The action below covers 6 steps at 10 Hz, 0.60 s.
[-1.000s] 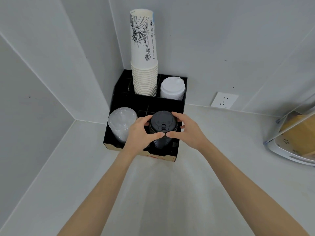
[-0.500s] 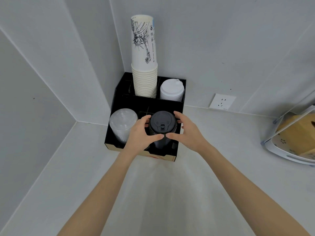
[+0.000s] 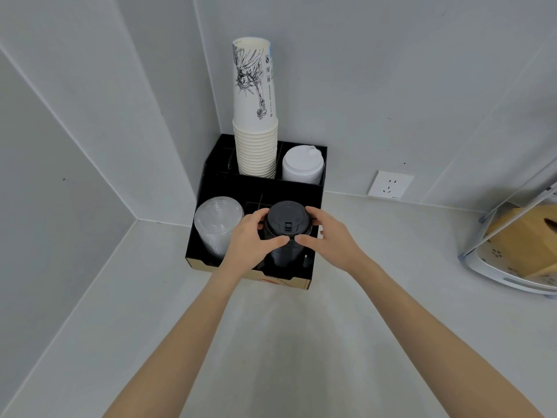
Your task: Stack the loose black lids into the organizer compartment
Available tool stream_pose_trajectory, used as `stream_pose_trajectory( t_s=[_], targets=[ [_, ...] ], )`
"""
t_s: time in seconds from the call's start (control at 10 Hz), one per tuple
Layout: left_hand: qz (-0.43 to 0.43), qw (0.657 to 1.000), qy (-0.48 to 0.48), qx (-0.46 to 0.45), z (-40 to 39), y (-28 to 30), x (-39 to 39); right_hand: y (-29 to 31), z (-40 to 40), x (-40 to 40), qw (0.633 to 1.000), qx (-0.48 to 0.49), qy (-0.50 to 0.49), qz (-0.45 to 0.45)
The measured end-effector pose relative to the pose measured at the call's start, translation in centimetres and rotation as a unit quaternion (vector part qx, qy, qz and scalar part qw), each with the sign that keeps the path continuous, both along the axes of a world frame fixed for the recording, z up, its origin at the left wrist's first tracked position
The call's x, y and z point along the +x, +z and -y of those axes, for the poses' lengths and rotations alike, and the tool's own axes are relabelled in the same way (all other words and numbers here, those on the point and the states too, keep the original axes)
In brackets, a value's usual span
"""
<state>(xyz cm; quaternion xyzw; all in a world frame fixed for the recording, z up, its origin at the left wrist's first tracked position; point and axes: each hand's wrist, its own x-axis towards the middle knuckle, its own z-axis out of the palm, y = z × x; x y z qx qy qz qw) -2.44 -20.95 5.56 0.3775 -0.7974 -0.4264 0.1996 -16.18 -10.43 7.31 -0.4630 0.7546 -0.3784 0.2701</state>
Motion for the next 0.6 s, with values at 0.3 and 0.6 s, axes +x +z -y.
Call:
stream_pose_trajectory(
  t_s=[0.3, 0.6],
  targets=[
    [0.004, 1.0, 0.006, 0.017, -0.3, 0.6, 0.3, 0.2, -0.5, 0.0, 1.0, 0.001, -0.01, 0.012],
    [-0.085, 0.995, 0.047, -0.015, -0.3, 4.5, 0.3, 6.4, -3.9, 1.4, 0.95, -0.249, -0.172, 0.07]
  ],
)
